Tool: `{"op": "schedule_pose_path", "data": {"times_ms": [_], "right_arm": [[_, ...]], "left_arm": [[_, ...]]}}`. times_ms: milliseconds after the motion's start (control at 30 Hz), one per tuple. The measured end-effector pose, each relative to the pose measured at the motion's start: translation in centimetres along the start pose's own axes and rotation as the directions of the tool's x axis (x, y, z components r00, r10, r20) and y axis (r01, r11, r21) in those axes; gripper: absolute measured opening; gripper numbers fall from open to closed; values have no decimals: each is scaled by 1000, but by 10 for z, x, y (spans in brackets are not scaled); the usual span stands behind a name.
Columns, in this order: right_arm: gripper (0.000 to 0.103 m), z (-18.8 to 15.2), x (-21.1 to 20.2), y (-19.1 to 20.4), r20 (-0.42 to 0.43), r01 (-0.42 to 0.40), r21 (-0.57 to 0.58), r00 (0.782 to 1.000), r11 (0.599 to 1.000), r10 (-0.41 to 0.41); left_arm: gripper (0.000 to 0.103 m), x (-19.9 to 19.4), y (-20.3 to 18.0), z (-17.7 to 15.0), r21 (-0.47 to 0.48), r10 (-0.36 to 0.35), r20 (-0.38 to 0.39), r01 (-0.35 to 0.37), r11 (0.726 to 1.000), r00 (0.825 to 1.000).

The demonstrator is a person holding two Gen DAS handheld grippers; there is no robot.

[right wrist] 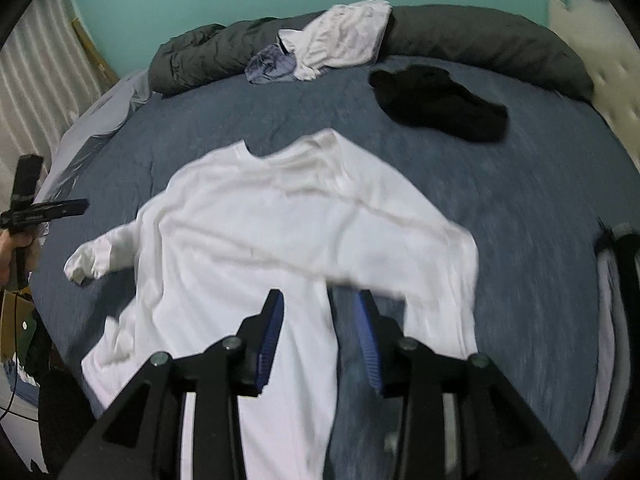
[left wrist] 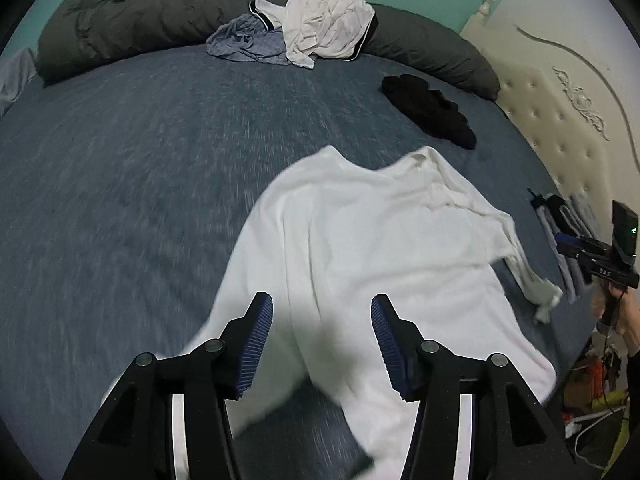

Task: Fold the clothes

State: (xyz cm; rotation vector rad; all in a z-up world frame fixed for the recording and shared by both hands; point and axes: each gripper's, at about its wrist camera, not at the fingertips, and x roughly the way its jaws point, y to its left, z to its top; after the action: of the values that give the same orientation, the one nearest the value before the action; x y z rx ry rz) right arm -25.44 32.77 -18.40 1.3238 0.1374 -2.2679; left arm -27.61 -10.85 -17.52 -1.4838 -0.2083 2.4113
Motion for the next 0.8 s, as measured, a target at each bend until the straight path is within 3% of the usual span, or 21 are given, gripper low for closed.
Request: {"op": "schedule_pose_path", "data": {"times_ms": [400, 800], "right_arm": [[37, 109, 125, 18, -6, 24, -78, 1000, 997, -24], [48, 161, 203, 11, -4, 141, -134, 990, 981, -142]], "left_arm": [[64, 108, 23, 88, -17, 27, -32, -27, 999, 999], [70, 175, 15, 136, 61, 32, -56, -29, 998, 998]]}}
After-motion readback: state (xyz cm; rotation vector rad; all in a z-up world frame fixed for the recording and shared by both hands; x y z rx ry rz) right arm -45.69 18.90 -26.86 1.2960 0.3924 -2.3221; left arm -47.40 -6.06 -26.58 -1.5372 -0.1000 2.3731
